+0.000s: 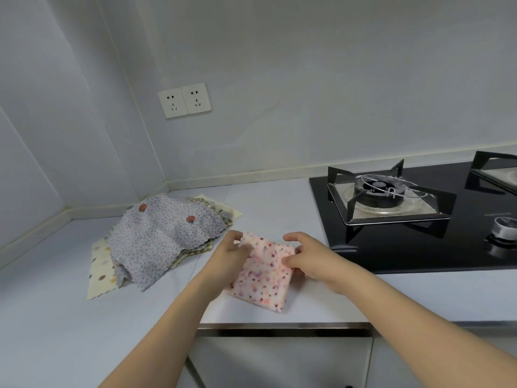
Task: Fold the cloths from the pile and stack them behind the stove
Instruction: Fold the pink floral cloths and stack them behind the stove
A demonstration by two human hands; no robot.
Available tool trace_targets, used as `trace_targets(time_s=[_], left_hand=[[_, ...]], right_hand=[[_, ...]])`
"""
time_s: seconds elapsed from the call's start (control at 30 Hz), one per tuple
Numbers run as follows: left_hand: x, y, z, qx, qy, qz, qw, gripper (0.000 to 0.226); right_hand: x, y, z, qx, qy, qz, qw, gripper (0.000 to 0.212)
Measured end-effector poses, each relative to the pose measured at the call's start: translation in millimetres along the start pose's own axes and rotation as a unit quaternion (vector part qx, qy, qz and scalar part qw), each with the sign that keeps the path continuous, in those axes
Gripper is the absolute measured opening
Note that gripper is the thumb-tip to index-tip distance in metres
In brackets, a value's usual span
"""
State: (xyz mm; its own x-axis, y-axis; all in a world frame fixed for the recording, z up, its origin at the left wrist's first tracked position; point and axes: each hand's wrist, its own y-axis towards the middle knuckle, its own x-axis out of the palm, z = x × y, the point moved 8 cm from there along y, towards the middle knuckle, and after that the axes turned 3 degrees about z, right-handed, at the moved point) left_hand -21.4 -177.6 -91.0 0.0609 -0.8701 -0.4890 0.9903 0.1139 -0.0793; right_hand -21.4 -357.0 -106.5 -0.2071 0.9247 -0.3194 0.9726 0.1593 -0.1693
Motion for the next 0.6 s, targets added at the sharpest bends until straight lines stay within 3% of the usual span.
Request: trace_targets(time_s=[0.13,0.2,0.33,0.6], left_hand=[[-15.1,-23.6,13.5,0.043,-0.086,0.02,0.995,0.035],[-19.3,-34.8,20.3,0.054,-0.104,0.026,0.993,0.051],[-24.8,-53.3,38.9,0.083,-0.149,0.055,0.984,0.02],[-27.1,-62.3,68.1,0.187,-0.159,0.182,0.952,0.012]], right_hand=[[-8.6,-22.1,-18.1,-0.031,0.048,0.009,0.998,0.006],[-13.4,-32.0,-27.7,-0.051,0.073,0.014,0.996,0.004],[-17.1,-51.2,-48.3,-0.09,0.132,0.013,0.987,0.014],[-28.9,-55.6,-69.3,-0.141,0.105,0.143,0.974,0.029]])
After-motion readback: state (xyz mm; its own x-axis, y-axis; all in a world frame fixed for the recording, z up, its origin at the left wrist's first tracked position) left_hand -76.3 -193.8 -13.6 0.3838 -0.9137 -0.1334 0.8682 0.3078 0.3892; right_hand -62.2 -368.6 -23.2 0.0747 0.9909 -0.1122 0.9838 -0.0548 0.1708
